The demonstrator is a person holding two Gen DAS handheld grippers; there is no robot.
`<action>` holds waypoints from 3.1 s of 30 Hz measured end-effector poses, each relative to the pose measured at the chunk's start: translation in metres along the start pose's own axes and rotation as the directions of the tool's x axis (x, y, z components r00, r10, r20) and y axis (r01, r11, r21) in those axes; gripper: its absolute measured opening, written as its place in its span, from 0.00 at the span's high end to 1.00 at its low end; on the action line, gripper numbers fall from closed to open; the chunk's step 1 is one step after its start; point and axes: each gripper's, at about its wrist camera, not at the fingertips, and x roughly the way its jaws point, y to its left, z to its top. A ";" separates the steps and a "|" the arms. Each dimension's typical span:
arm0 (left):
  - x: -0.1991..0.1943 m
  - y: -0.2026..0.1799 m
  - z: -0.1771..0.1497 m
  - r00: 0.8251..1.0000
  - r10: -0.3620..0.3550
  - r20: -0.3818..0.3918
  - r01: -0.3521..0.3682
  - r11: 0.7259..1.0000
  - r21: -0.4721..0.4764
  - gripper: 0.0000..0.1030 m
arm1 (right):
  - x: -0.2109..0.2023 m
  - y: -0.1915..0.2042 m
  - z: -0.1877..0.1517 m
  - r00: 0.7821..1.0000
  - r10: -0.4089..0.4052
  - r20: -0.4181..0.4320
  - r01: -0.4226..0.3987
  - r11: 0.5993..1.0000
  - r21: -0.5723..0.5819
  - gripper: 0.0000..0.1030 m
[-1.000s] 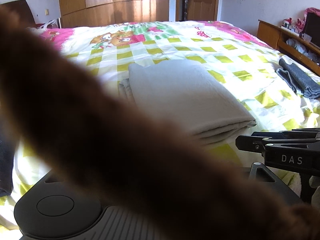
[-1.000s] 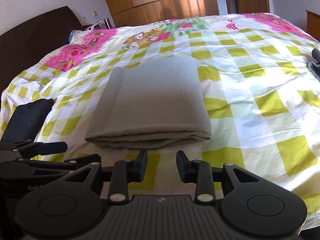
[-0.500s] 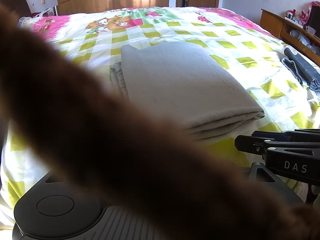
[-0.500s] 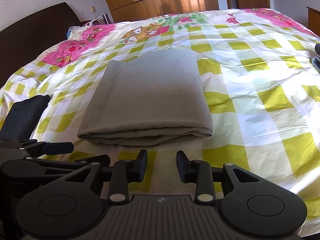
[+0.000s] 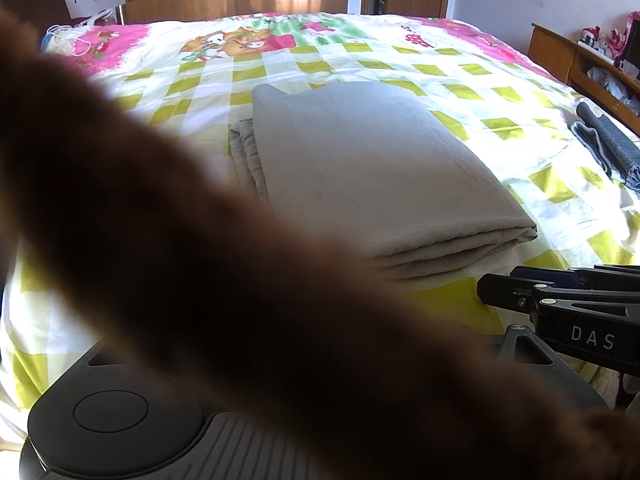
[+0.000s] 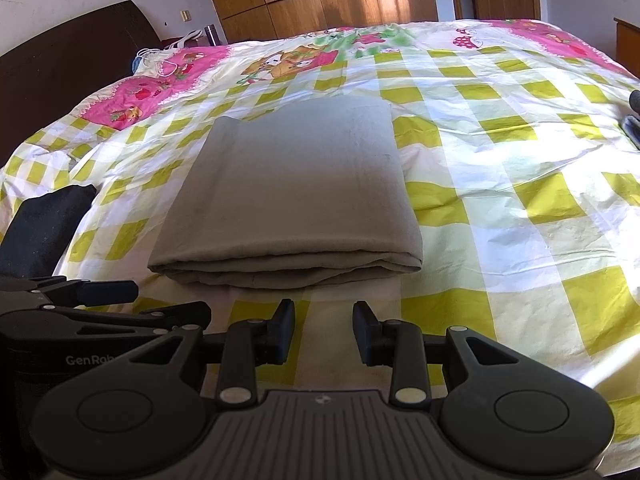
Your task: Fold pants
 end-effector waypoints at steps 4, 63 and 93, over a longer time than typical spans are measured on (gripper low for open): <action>0.000 0.003 0.000 1.000 -0.004 0.001 0.004 1.000 -0.018 0.16 | -0.001 0.002 0.000 1.000 0.007 0.003 -0.007 1.000 -0.017 0.55; -0.001 -0.001 0.002 0.998 0.067 0.006 -0.067 0.998 0.000 0.02 | 0.000 0.004 -0.002 1.000 0.001 0.000 -0.001 0.999 -0.041 0.53; -0.002 -0.002 0.004 0.996 0.093 0.010 -0.093 0.996 0.016 0.02 | 0.001 0.005 -0.003 1.000 -0.005 -0.001 0.005 0.999 -0.053 0.53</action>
